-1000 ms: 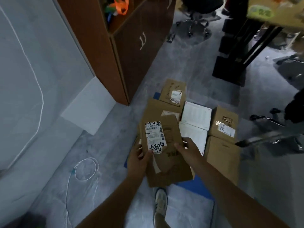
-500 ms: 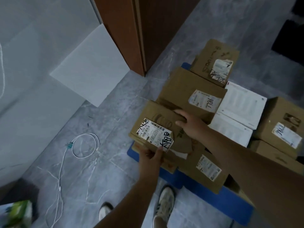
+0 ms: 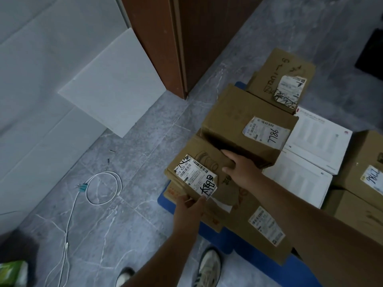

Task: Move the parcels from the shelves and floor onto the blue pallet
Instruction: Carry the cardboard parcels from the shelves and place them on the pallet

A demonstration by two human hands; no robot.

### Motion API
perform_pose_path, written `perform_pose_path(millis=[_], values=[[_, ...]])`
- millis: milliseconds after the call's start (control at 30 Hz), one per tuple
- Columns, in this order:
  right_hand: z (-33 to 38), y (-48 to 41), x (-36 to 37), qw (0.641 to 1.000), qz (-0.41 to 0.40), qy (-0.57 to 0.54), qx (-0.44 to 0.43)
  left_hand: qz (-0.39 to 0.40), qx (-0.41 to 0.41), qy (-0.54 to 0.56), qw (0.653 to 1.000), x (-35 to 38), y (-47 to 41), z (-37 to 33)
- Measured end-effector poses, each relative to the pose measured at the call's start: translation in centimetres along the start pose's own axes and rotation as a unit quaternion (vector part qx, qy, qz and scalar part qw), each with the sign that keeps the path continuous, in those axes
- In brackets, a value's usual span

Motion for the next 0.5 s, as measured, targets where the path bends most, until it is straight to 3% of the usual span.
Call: perform_pose_path(millis=[133, 333, 500], values=[[-0.3, 0.3, -0.2, 1.000, -0.008, 0.005, -0.006, 0.020, -0.012, -0.037, 0.999, 0.3, 0.1, -0.2], [1.6, 4.7, 1.1, 0.999, -0.046, -0.019, -0.015, 0.080, -0.028, -0.197, 0.977, 1.9, 2.8, -2.5], [5.4, 11.3, -1.5, 0.988, -0.054, -0.138, -0.046, 0.092, 0.077, -0.283, 0.952, 3.2, 8.3, -9.5]])
Point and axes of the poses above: each hand's wrist, its own y-axis away from the middle knuckle, its own x-axis out of the palm, z = x × y, the point moved 3 cm from there along -y, towards the middle knuckle, and after that the axes turned 6 degrees about z, right-handed, at the moved point
